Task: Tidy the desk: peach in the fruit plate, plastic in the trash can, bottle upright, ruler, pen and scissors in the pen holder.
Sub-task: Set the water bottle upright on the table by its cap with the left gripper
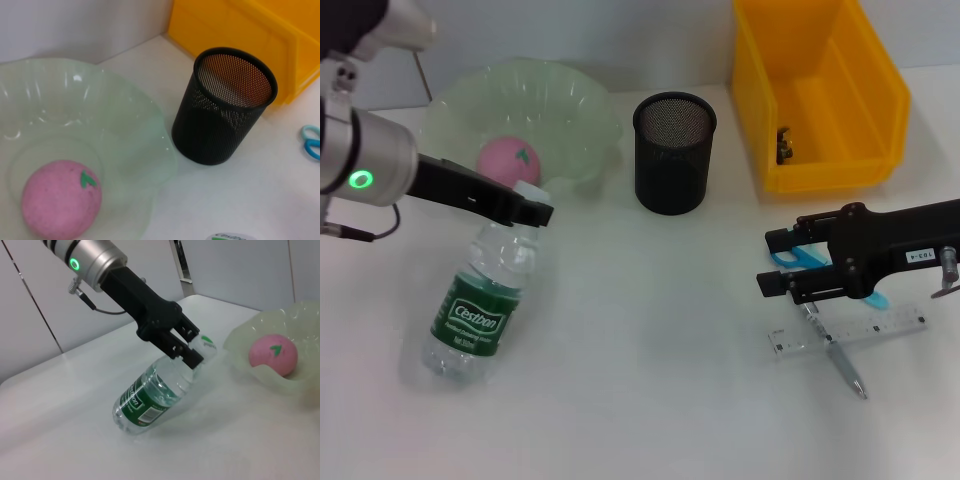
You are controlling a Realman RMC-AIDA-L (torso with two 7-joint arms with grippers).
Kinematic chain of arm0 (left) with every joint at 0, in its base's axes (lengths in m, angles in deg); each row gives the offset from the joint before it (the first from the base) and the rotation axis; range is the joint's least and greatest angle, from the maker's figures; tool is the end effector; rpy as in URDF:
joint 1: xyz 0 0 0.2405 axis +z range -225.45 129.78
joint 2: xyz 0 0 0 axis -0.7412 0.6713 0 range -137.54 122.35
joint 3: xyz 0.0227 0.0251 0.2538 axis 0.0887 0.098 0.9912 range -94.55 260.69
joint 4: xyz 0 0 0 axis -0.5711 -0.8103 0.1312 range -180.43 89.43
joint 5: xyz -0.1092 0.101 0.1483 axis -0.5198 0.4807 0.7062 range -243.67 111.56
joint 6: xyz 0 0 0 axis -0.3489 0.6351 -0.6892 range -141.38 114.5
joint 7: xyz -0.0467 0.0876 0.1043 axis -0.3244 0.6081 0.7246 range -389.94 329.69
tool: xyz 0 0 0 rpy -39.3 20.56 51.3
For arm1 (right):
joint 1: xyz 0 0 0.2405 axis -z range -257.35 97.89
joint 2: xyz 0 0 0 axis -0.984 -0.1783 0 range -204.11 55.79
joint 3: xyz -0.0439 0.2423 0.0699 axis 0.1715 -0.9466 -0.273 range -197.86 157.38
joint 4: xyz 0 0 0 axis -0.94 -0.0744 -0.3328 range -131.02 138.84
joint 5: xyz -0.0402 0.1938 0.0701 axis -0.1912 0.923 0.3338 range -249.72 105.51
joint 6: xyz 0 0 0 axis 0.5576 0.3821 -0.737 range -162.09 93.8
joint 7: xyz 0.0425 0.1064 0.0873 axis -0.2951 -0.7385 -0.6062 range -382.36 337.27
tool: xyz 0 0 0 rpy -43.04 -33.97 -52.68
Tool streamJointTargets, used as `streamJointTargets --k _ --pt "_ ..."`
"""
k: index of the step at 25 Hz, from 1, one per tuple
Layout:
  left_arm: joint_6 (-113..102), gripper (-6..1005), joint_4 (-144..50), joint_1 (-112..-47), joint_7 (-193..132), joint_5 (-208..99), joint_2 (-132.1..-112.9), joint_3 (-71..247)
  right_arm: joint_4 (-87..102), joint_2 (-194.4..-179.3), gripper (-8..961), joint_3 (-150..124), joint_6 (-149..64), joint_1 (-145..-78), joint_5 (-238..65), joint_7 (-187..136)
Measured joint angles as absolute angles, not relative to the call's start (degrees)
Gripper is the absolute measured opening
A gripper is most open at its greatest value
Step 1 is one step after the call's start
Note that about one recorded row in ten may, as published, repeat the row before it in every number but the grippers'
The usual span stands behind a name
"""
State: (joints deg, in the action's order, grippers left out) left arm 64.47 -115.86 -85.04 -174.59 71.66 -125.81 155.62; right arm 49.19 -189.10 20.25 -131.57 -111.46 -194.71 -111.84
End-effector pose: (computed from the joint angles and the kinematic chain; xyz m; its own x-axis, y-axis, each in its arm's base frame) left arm -0.1653 0.3902 0.0058 0.7529 0.6529 0.0828 0.6291 -0.6771 -0.3819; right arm 0.2617 0.3318 0.0383 0.8491 -0.4018 -0.3430 -0.4518 -0.8888 -0.0771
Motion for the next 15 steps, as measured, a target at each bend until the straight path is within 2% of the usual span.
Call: streamJointTargets --k 15 --pt "66.6 473 -120.8 -83.4 -172.4 68.8 -125.76 151.4 49.3 -189.0 689 20.2 -131.8 -111.5 -194.5 -112.3"
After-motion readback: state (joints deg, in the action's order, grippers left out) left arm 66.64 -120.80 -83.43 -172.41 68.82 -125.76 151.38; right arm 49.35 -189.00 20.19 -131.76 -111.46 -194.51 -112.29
